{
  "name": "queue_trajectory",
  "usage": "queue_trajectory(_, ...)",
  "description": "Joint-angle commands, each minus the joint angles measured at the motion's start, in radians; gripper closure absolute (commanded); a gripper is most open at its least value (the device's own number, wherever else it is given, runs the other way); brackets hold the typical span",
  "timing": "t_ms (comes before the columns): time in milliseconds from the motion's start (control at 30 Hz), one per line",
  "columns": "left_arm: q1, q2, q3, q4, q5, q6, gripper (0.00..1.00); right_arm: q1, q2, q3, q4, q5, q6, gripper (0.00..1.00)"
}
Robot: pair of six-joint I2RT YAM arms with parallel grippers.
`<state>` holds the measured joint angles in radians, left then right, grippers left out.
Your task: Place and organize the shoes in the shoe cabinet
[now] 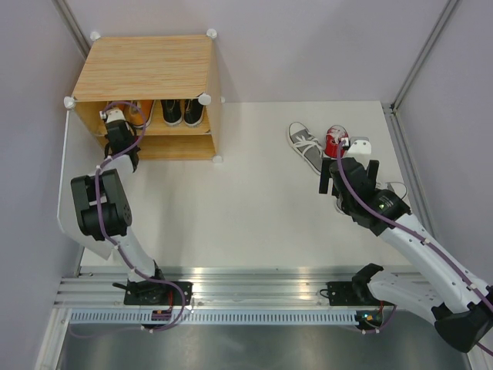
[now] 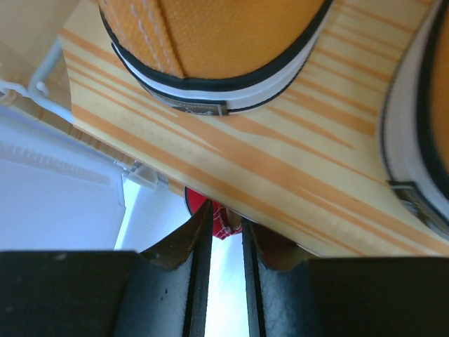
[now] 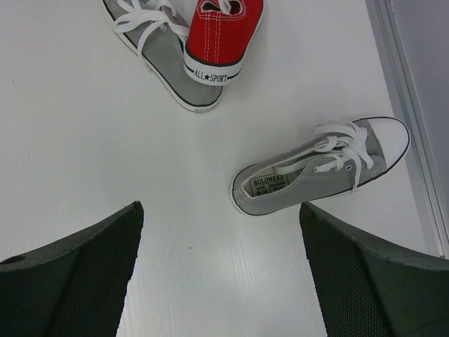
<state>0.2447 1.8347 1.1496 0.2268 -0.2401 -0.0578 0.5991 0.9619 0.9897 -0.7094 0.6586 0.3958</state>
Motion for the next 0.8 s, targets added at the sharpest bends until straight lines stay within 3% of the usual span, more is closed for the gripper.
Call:
queue_trajectory(0,-0.001,0.055,0.081,-0.023,-0.013,-0.011,0.73,-0.002,0.001,0.003,0.028,0.009,0.000,0.04)
queue_trajectory(200,0.001,0.054,0.101,-0.032,0.008,-0.013,0.73,-0.002,0.011,0.006,0.028,0.015,-0.005,0.04)
queue_trajectory(500,-0.001,-0.094,-0.037,-0.075,-0.031,-0.065,0.62,-0.007,0.008,-0.002,0.036,0.012,-0.008,0.04)
queue_trajectory(767,0.001,-0.026,0.032,-0.185,-0.038,-0.088,0.67,-0.009,-0.006,-0.017,0.041,0.004,-0.008,0.05)
